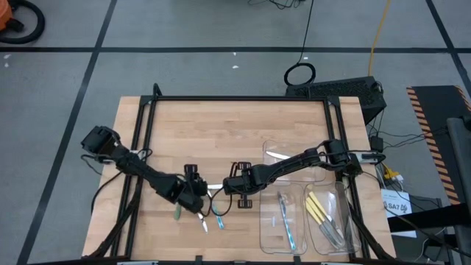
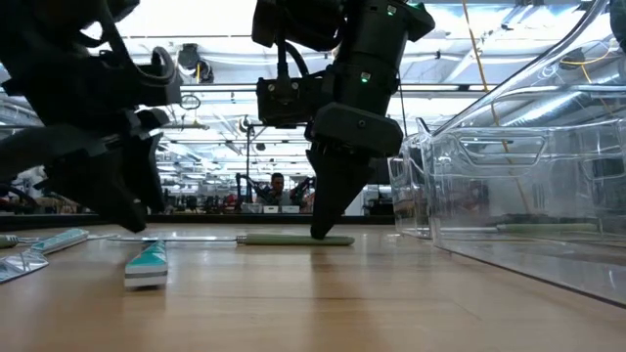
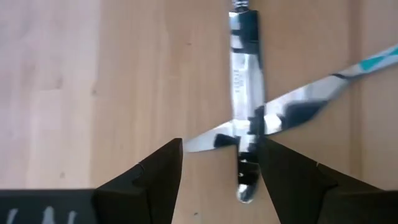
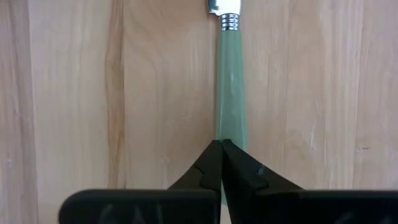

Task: Sort silverware by color (type)
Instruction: Put the green knife into the top transparent bin

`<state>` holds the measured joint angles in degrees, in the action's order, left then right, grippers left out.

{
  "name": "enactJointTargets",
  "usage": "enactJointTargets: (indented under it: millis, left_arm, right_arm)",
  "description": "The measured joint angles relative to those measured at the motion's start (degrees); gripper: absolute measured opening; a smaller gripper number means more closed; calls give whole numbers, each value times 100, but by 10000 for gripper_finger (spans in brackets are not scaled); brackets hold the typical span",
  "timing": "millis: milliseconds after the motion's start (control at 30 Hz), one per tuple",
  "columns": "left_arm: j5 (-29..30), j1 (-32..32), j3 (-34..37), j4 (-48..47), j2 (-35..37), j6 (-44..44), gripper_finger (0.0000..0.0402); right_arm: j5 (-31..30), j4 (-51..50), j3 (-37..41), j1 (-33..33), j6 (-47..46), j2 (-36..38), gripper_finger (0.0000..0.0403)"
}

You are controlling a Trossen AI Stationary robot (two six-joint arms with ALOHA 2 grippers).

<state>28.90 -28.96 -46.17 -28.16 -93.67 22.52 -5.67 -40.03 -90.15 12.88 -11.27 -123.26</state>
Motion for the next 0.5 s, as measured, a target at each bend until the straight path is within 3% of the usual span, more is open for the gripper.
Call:
enactJointTargets:
  millis: [500]
  left_arm:
    - [164,-519,0,-691,119,905,213]
  right_arm:
    - [104,-169,-287,250,-9,-34,16]
